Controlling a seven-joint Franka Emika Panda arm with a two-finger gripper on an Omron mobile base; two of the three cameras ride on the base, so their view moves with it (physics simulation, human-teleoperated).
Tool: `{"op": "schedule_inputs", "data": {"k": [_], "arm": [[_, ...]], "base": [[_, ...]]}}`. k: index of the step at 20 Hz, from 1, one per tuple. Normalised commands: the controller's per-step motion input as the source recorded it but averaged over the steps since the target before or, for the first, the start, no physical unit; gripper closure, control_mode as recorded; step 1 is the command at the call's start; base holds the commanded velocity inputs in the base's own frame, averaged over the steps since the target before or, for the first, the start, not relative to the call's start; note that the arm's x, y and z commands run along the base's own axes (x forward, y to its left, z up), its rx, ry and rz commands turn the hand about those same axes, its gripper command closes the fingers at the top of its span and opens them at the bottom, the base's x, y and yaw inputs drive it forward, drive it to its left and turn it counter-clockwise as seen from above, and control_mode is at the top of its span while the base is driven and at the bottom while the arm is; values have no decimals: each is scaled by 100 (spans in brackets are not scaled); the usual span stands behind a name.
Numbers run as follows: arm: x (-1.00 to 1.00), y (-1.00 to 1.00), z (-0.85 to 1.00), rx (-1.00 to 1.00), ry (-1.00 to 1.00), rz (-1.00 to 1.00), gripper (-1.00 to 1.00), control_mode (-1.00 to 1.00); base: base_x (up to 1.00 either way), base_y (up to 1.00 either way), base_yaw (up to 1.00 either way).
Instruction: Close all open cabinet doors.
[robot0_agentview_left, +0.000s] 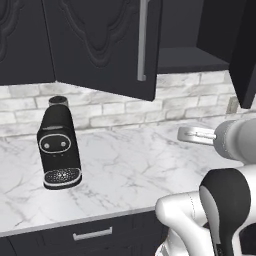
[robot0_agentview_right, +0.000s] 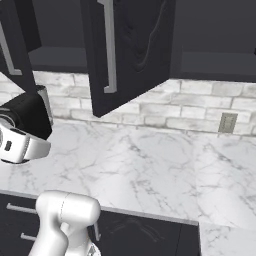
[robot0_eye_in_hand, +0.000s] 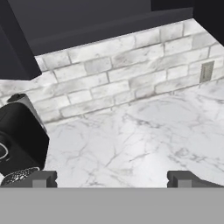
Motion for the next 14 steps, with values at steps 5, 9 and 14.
{"op": "schedule_inputs", "data": {"k": [5,9,14], "arm": [[0,0,0,0,0,0,-100,100],[0,0,0,0,0,0,-100,100],[-59,-2,0,0,-4,0,-100,-100]], "base": [[0,0,2],[-3,0,0],[0,0,0]]}}
